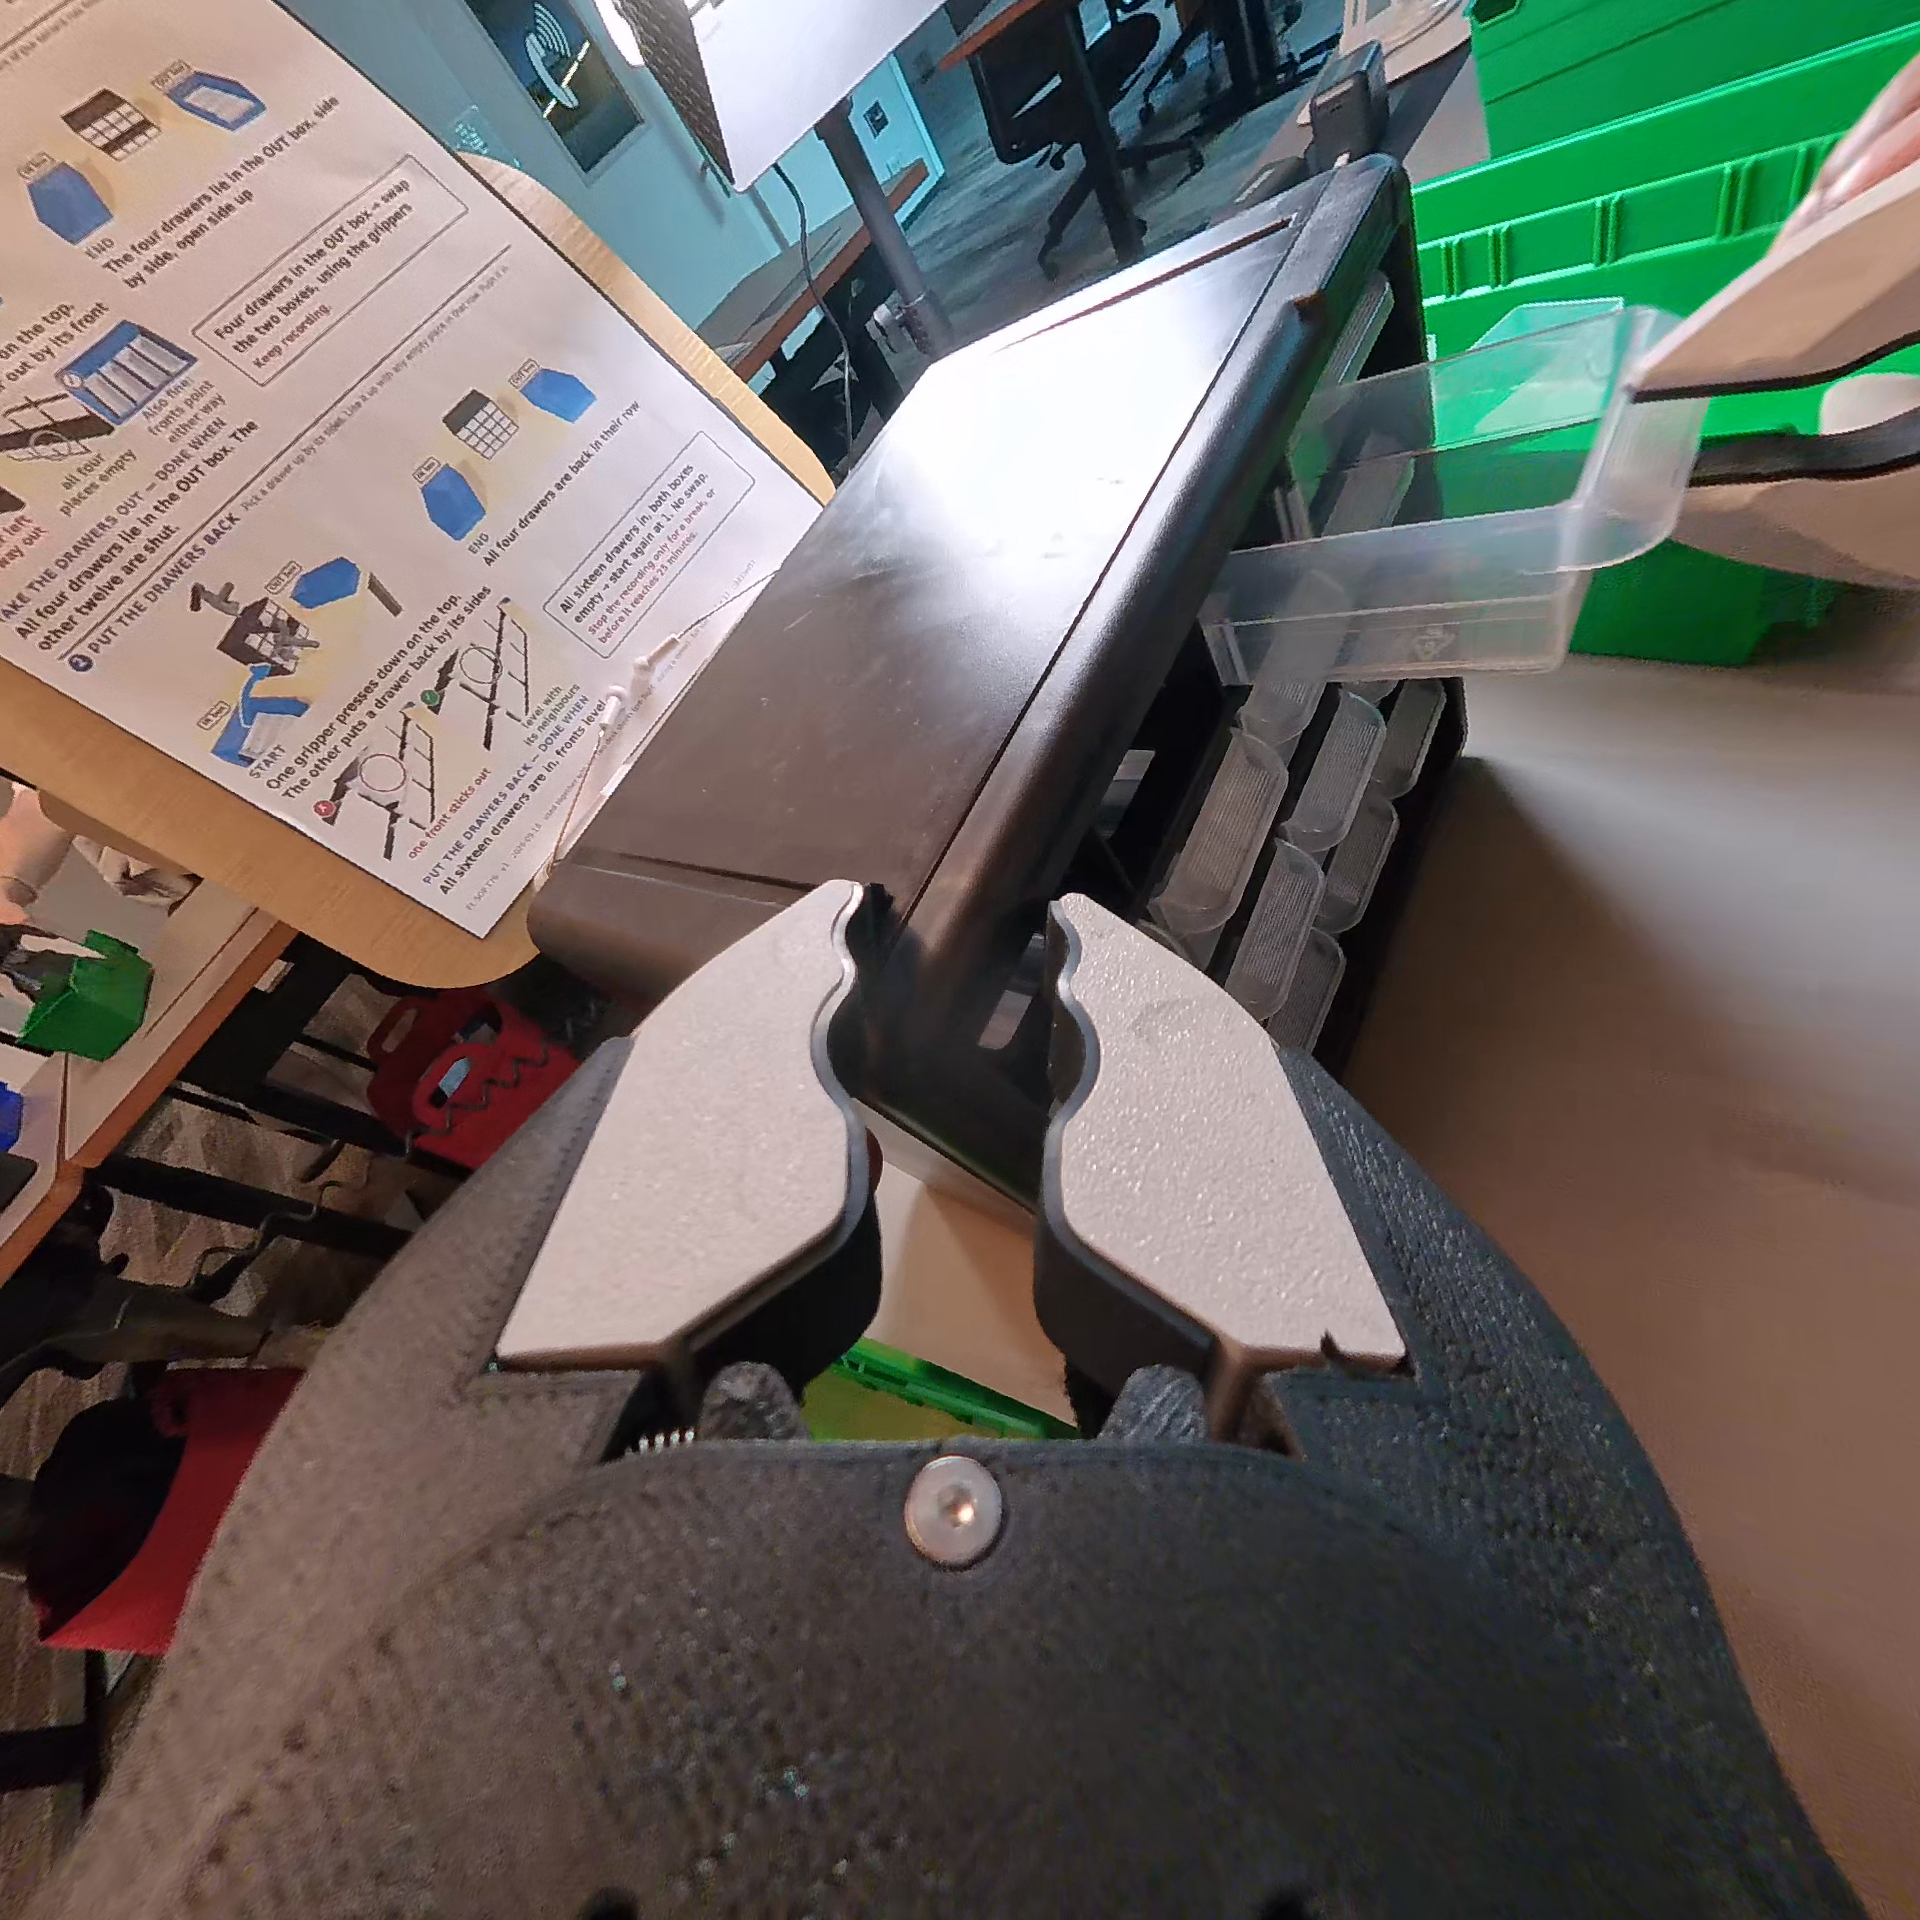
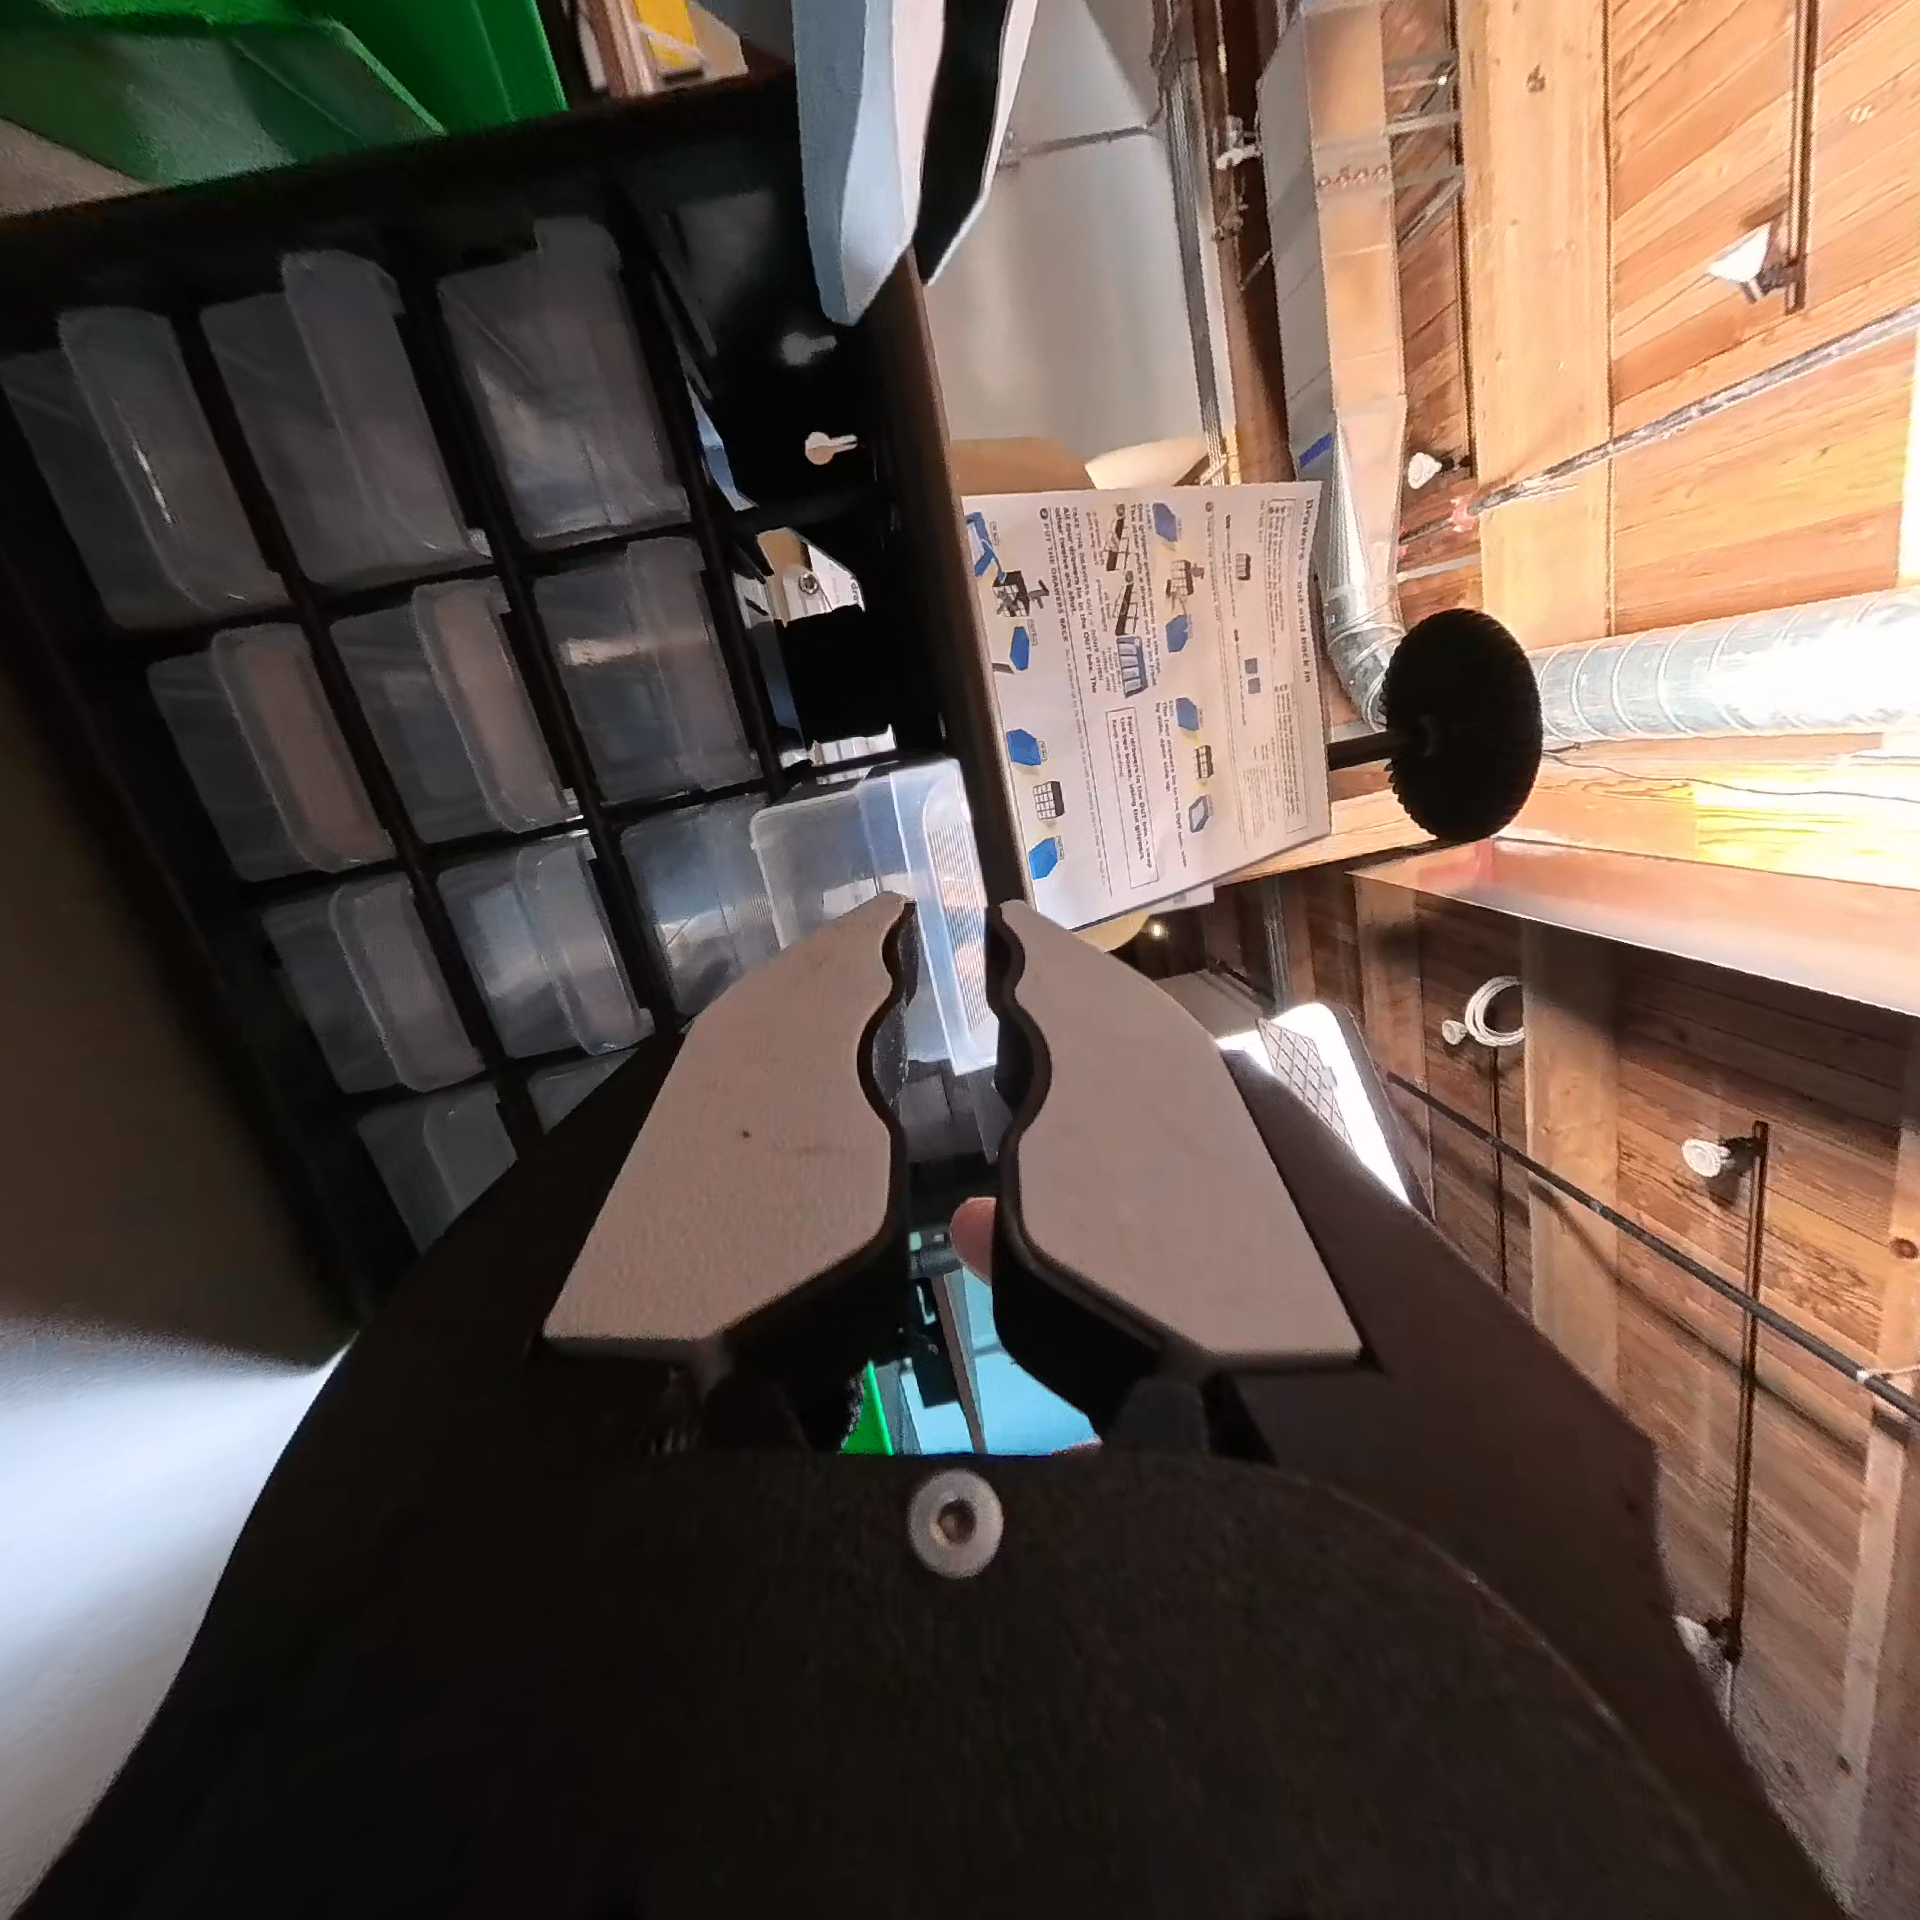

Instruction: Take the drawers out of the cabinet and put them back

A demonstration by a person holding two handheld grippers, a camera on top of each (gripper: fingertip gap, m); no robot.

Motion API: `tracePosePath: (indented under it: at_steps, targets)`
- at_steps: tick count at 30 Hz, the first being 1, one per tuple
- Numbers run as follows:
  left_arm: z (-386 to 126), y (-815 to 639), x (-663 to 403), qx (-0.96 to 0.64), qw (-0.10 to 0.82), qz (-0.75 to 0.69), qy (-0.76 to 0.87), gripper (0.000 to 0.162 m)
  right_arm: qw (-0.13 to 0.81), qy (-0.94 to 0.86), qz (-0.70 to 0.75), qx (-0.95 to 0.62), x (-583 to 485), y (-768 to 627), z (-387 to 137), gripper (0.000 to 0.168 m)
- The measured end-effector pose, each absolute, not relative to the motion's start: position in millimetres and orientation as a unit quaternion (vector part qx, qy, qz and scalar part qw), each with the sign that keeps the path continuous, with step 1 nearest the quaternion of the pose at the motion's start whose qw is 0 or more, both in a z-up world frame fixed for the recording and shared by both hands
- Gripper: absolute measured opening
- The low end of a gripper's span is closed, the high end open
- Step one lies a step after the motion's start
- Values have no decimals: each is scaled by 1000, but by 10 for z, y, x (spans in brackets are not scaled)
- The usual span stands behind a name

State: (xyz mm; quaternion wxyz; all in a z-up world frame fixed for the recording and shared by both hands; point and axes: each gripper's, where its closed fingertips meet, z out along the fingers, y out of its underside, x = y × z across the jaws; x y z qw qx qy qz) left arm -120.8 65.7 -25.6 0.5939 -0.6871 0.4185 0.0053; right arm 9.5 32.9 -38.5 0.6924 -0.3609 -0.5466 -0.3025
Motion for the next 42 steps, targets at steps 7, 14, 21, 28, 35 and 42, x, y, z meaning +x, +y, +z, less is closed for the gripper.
tracePosePath:
  at_steps: [7, 14, 21, 28, 35, 42]
  targets:
    - [-257, 656, -1207, -688, 594, 6, 417, 32, 682, -556, -292, -374, 109, 449, -413, 19]
    - [-256, 654, -1206, -687, 595, 0, 418, 32, 702, -547, -308, -336, 132, 231, -333, 9]
    - [-257, 653, -1206, -687, 595, 3, 416, 32, 725, -502, -327, -340, 545, -199, -140, 5]
    - [-257, 651, -1205, -688, 595, 4, 415, 32, 701, -453, -290, -468, 1326, -152, 143, 2]
    - [-256, 649, -1205, -688, 595, 4, 414, 32, 476, -411, -432, -646, 2480, 535, 52, 2]
    - [-257, 645, -1205, -688, 595, 4, 415, 32, 278, -434, -514, -686, 2873, 1192, -759, 2]
